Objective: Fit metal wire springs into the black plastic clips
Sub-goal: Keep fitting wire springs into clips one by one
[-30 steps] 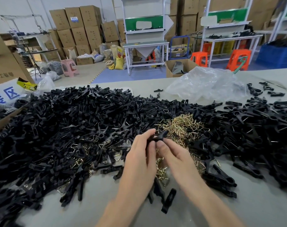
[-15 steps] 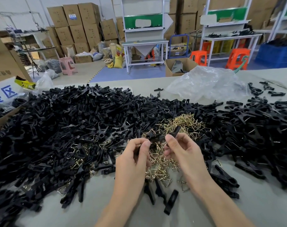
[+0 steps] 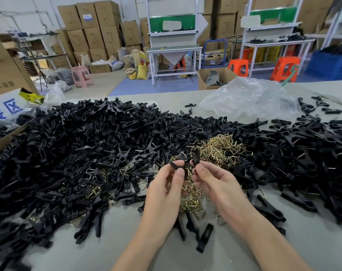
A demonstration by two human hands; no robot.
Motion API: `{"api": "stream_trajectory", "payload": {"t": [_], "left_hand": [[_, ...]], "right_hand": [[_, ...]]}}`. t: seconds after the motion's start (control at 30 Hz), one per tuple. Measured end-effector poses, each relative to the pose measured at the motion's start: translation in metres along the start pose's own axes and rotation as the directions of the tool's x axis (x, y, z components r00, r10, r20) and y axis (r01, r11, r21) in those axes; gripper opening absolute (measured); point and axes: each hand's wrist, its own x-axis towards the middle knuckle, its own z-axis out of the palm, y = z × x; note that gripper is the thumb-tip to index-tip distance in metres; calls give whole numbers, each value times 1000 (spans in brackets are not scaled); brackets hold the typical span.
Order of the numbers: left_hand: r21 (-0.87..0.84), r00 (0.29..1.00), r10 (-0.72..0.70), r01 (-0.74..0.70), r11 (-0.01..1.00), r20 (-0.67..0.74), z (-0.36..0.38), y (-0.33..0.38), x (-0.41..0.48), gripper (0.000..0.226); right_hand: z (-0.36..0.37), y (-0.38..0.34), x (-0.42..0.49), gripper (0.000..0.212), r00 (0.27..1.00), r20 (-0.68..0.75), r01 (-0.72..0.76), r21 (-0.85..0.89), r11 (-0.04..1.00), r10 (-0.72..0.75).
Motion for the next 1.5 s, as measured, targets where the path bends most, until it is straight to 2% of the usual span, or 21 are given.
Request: {"api": "stream_trajectory", "payload": {"t": [0.13, 0.27, 0.5, 0.93, 1.1, 1.2, 1.33, 1.4, 1.5], "left_hand": [[-37, 1000, 0, 1, 999, 10, -2, 0, 4, 35], [-17, 999, 15, -14, 1000, 51, -4, 2, 5, 55], [5, 999, 6, -6, 1000, 47, -5, -5, 6, 29], [-50, 997, -66, 68, 996, 27, -5, -6, 6, 38], [-108, 995, -95, 90, 990, -41, -6, -6, 5, 20], [-120, 994, -107, 103, 987, -23, -4, -8, 5, 11], [-138, 994, -103, 98, 986, -25, -1, -7, 4, 24], [-173, 994, -105, 102, 980, -8, -1, -6, 4, 34], [-179, 994, -101, 109, 978, 49, -1, -5, 3, 36]], "right_hand": [[3, -2, -2, 34, 999, 36, -18, -20, 1000, 19], [8, -4, -5, 31, 998, 65, 15, -138, 990, -6], [10, -10, -9, 23, 998, 56, 43, -206, 978, -32], [9, -10, -11, 23, 992, 79, 119, -306, 945, -100], [7, -9, -11, 21, 989, 90, 140, -336, 931, -116], [6, -6, -10, 16, 986, 107, 158, -330, 931, -129], [6, -4, -10, 12, 981, 108, 190, -341, 921, -163], [4, -2, -9, 19, 978, 88, 210, -366, 907, -191], [0, -2, -5, 27, 972, 18, 218, -449, 867, -235]]}}
